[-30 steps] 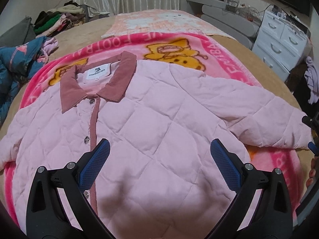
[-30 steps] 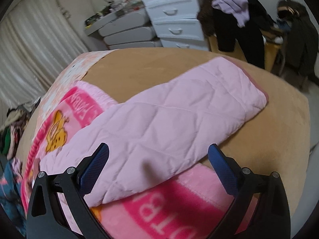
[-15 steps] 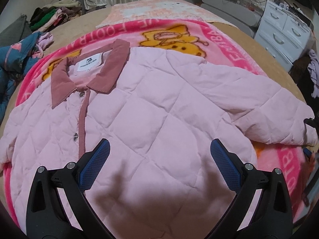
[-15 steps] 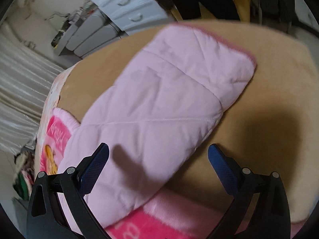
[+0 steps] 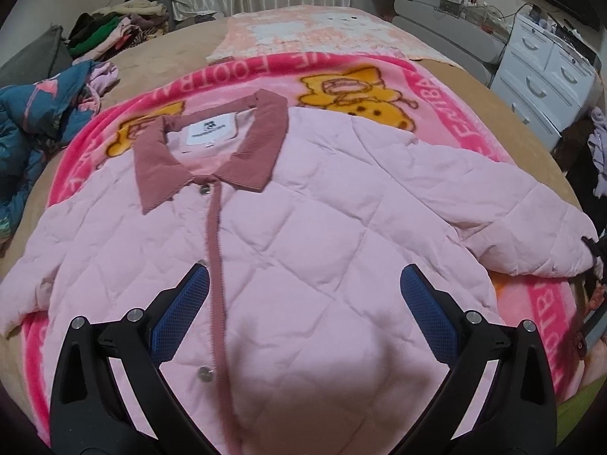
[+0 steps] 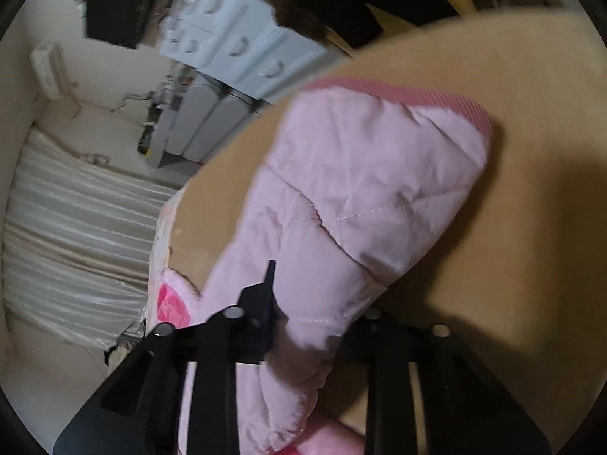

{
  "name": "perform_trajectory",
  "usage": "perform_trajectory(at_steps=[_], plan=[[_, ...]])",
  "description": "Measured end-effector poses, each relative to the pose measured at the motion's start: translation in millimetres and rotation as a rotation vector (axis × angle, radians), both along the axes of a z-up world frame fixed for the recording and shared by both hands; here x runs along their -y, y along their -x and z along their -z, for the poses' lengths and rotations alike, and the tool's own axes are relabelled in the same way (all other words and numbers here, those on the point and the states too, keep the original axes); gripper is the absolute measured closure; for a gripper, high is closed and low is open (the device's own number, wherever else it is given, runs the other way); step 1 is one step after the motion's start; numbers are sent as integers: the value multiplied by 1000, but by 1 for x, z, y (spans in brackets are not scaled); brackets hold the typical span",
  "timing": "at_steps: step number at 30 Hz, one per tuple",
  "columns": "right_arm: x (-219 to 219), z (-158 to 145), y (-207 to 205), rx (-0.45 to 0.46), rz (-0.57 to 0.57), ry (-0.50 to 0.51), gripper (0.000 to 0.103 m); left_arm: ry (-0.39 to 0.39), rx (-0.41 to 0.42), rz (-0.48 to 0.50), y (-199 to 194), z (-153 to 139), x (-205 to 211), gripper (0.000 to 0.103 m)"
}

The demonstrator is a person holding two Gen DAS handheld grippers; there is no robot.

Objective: Fold large clothes
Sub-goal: 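Grasp the sleeve cuff with the right tool and lift it, then carry the held sleeve across the jacket body and lay it down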

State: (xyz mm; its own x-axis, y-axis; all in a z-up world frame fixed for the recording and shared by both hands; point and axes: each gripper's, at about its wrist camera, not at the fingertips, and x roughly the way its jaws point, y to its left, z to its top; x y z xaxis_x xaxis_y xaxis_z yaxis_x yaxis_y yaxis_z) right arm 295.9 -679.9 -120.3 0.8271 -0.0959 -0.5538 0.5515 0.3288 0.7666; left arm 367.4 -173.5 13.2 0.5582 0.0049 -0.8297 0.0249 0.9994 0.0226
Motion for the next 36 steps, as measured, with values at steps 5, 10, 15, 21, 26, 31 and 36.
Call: perform_trajectory(at_steps=[5, 10, 15, 21, 26, 31, 36], plan=[[-23, -61, -1, 107, -82, 161, 86, 15, 17, -29, 7, -17, -26, 9], [-78, -128, -8, 171, -187, 400, 87, 19, 21, -45, 12, -29, -50, 9], [-132, -173, -11, 267, -285, 550, 88, 28, 26, -54, 19, -38, -71, 9], [-182, -198, -13, 356, -399, 602, 88, 38, 54, -97, 29, -50, -97, 9], [-216, -209, -19, 378, -481, 639, 88, 45, 75, -101, 39, -62, -112, 9], [-256, -221, -25, 381, -544, 703, 88, 73, 108, -129, 49, -63, -139, 9], [-297, -222, -24, 376, -600, 777, 88, 99, 118, -153, 52, -54, -172, 9]])
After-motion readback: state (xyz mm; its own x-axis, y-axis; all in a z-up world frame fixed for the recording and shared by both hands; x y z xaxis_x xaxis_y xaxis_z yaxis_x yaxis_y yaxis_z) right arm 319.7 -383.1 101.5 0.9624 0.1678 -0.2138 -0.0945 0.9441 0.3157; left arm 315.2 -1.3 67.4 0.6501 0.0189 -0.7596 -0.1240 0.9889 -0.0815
